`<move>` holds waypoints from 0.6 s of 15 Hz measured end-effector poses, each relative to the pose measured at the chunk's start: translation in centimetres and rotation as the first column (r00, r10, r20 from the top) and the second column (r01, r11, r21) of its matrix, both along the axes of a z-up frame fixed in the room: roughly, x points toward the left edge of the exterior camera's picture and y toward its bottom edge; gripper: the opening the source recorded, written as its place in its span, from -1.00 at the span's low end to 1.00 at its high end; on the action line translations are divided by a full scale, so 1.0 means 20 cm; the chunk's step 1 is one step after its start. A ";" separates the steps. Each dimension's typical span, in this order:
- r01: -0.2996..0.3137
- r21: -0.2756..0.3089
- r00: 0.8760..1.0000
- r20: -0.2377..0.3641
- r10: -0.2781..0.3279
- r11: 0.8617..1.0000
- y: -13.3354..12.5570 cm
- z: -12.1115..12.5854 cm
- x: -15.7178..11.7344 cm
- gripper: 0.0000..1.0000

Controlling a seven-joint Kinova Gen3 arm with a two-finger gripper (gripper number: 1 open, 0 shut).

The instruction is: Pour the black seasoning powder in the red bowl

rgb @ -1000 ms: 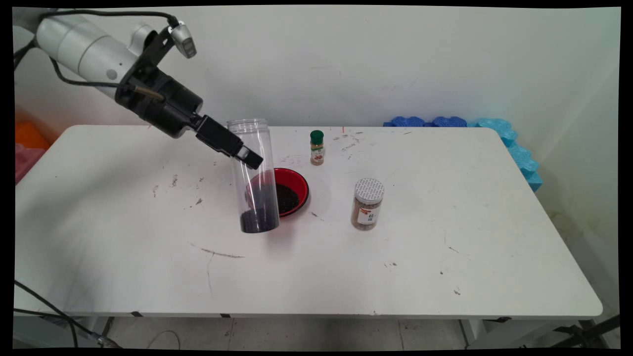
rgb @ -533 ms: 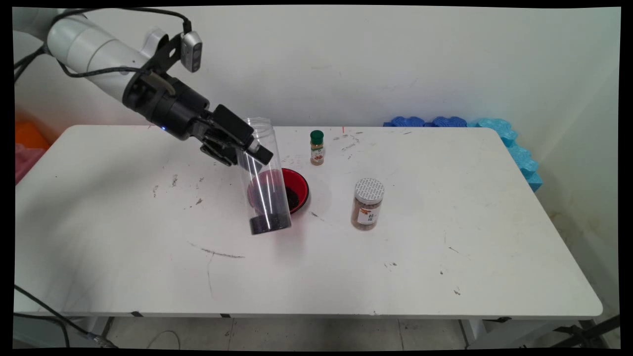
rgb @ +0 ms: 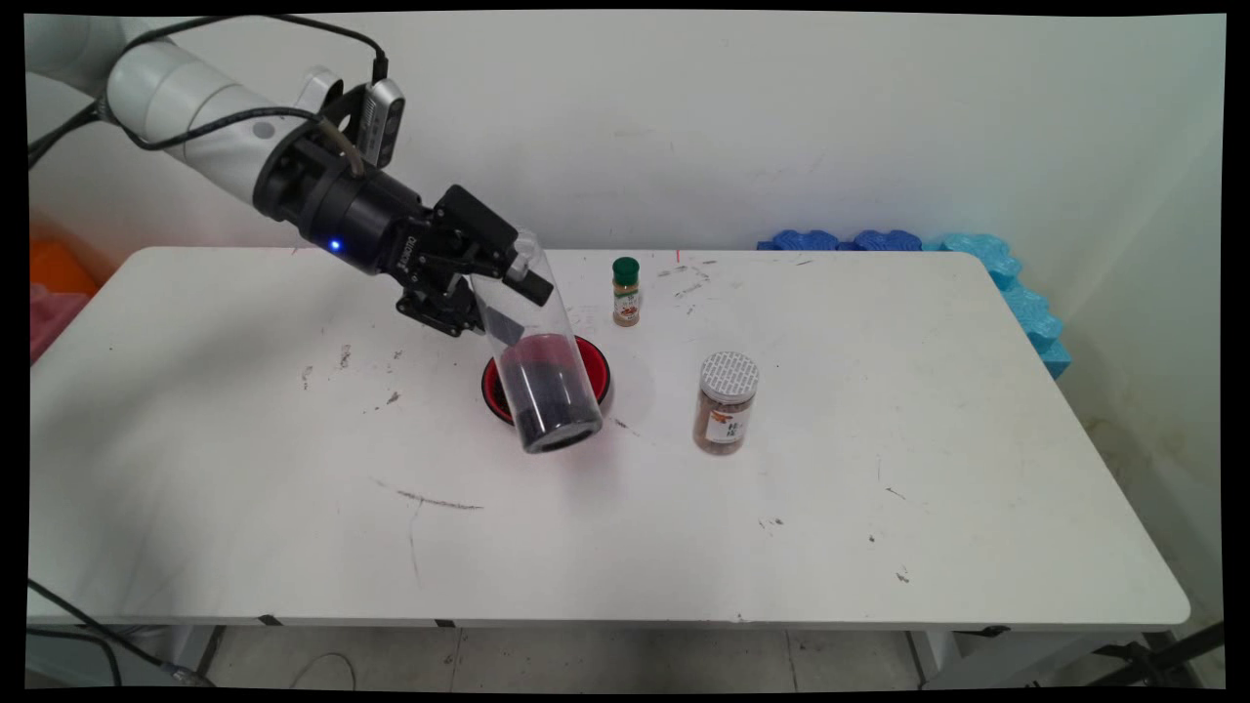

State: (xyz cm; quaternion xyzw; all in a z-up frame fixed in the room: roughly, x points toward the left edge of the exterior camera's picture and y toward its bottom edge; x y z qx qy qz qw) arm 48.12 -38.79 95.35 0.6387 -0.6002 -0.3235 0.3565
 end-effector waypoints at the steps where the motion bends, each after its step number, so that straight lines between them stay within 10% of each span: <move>1: -0.021 0.030 1.000 -0.011 0.022 0.999 0.00 -0.01 0.00 -1.00; 9: -0.165 0.240 0.979 -0.080 0.189 0.957 -0.03 -0.06 0.03 -1.00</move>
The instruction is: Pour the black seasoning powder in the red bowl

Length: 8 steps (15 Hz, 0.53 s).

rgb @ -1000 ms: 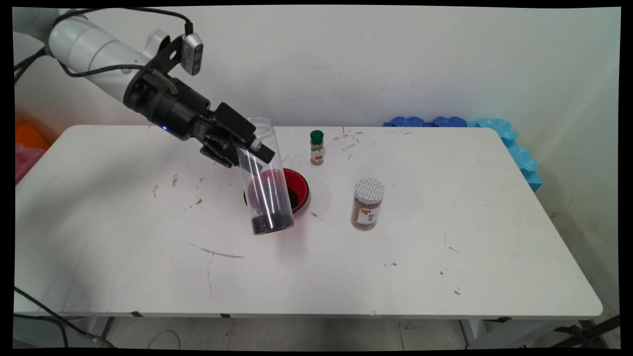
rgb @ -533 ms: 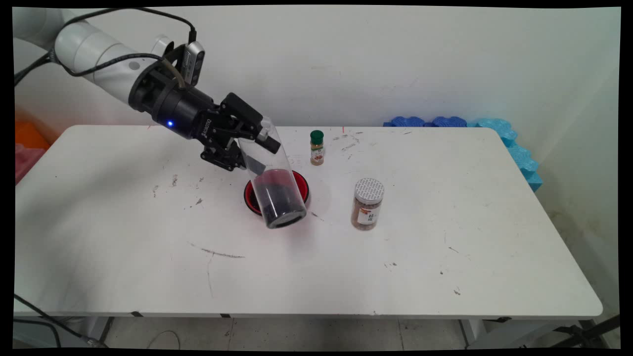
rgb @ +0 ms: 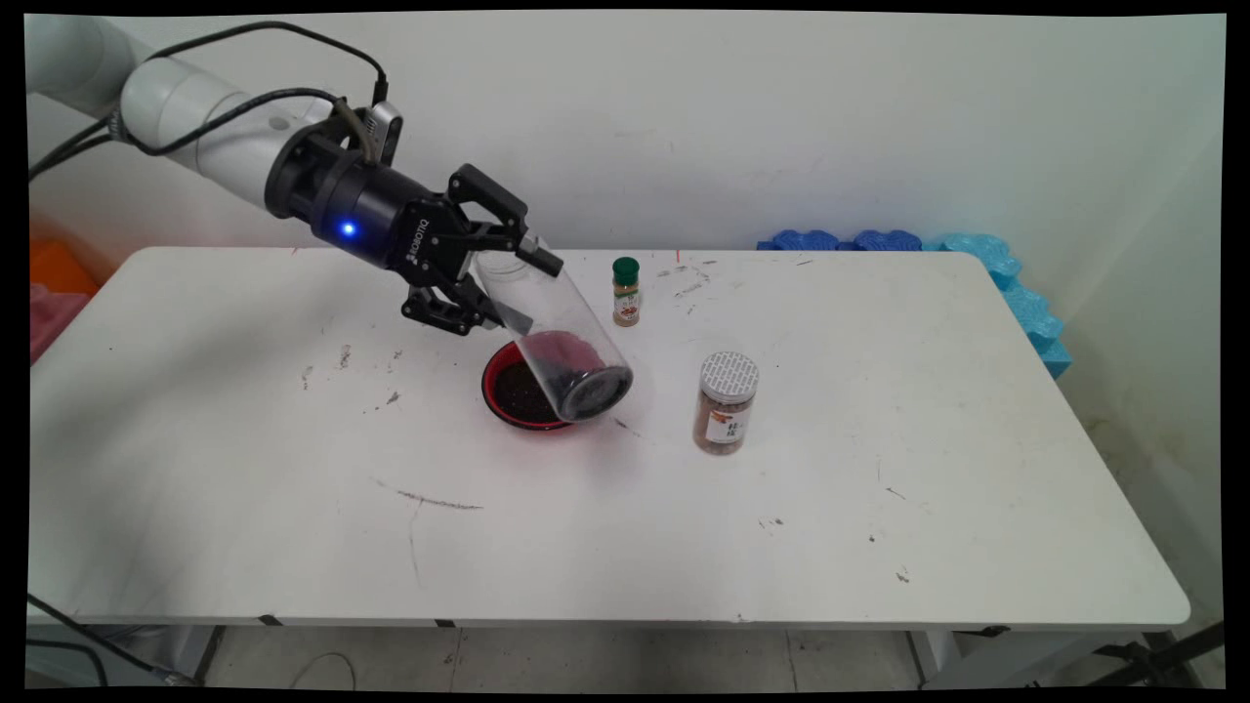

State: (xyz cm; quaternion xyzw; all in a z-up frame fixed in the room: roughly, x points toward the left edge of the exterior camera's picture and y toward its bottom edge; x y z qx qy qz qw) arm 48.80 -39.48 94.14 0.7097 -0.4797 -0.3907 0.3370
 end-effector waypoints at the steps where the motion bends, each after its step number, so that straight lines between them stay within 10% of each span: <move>1: -0.019 0.024 1.000 -0.010 0.019 1.000 -0.01 -0.01 0.00 -1.00; 8: -0.108 0.136 0.992 -0.052 0.117 0.985 -0.03 -0.05 0.02 -1.00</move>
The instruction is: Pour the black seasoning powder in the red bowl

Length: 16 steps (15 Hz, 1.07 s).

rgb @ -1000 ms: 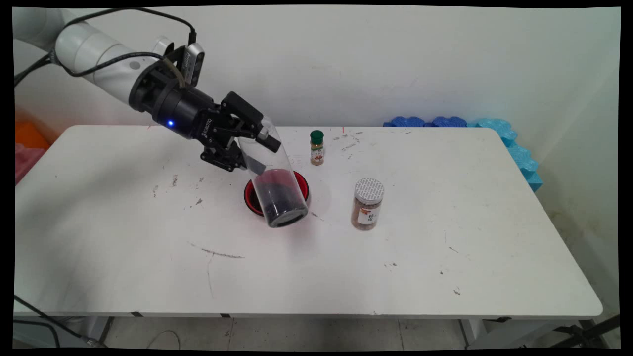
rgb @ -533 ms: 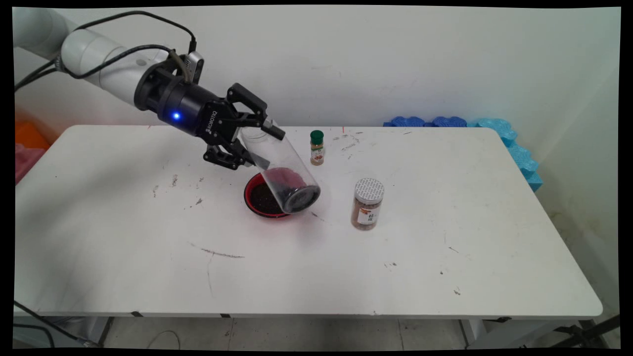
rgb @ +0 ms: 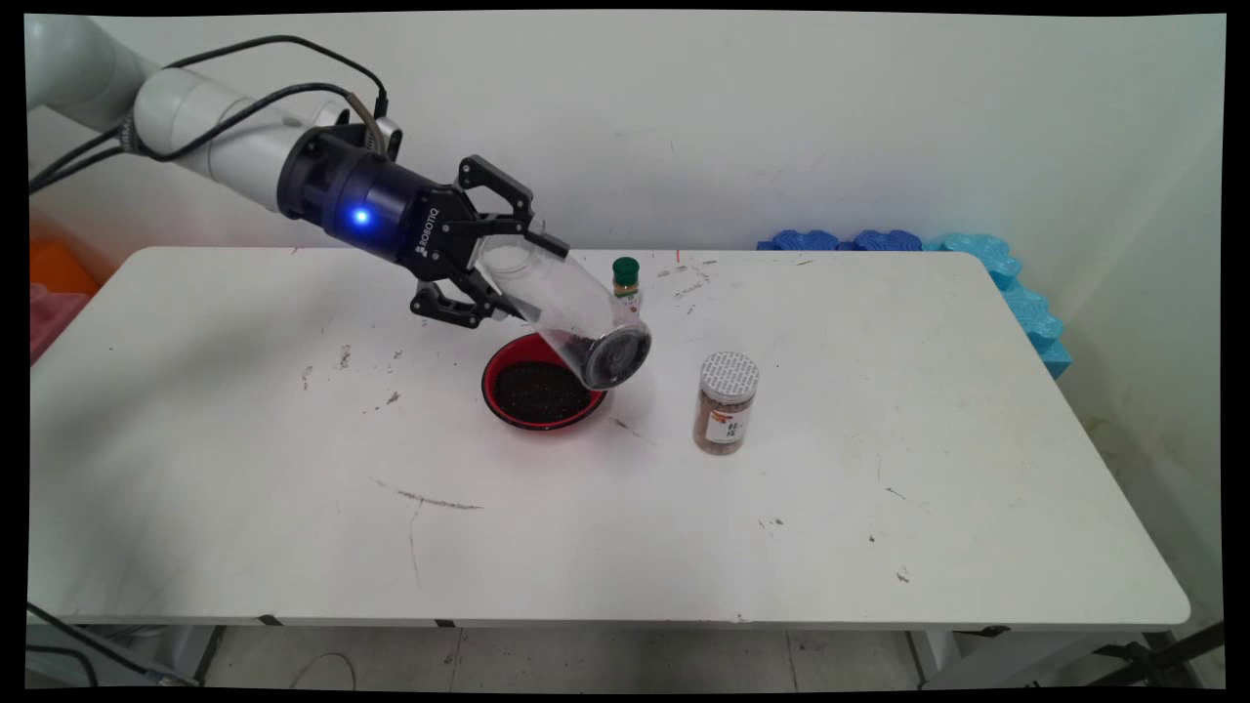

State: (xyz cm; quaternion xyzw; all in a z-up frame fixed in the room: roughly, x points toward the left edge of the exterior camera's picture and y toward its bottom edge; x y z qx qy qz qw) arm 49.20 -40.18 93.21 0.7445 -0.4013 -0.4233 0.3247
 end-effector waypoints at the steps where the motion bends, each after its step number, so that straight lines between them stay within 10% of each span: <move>1: -0.008 0.010 1.000 -0.004 0.008 1.000 0.00 0.00 0.00 -1.00; 16: -0.162 0.247 0.979 -0.080 0.187 0.955 -0.02 -0.08 -0.04 -1.00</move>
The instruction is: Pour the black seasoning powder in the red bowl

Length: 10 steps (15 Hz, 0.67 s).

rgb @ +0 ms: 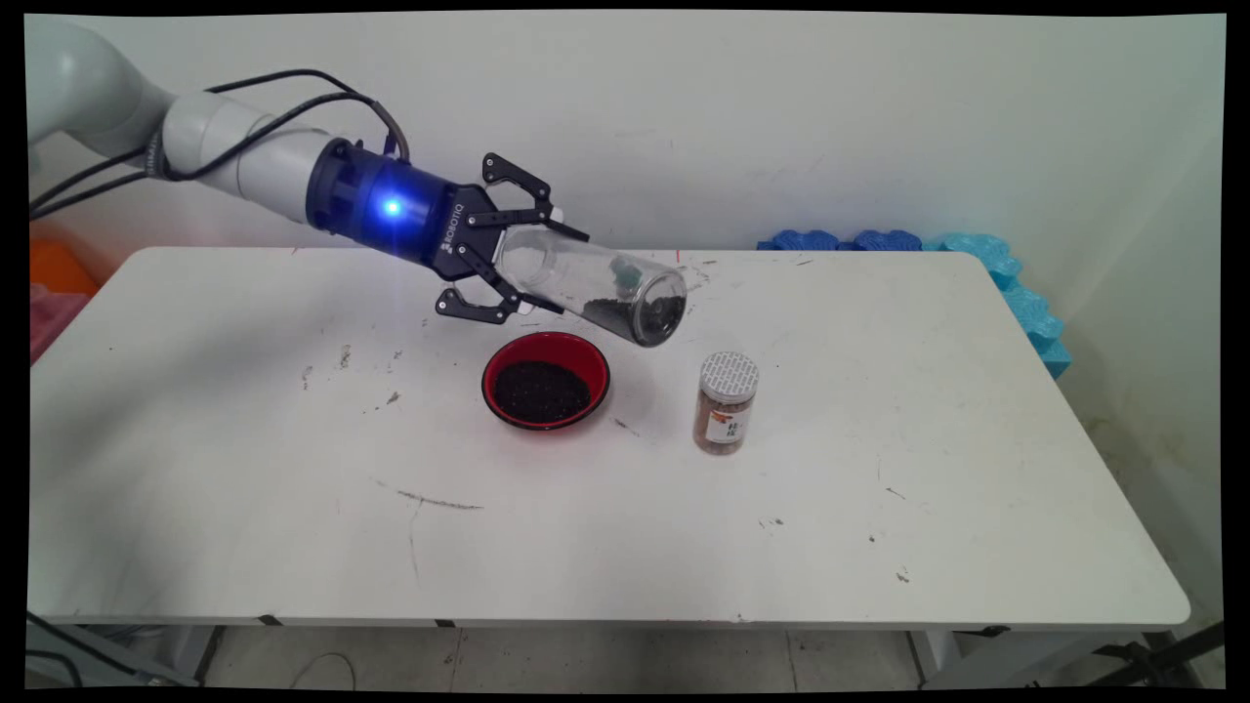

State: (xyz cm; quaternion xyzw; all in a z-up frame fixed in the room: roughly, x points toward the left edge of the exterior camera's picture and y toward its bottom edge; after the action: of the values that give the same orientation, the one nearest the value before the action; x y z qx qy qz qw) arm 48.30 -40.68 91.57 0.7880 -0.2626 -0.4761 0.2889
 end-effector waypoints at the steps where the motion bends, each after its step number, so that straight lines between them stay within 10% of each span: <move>1: -0.009 0.012 1.000 -0.006 0.009 1.000 0.00 0.00 0.00 -1.00; 10: -0.078 0.110 0.995 -0.056 0.084 0.991 0.00 -0.05 -0.03 -1.00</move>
State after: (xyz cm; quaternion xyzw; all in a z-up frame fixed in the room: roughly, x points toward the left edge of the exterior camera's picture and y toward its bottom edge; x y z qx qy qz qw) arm 47.71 -40.73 90.60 0.7975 -0.1956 -0.5012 0.2731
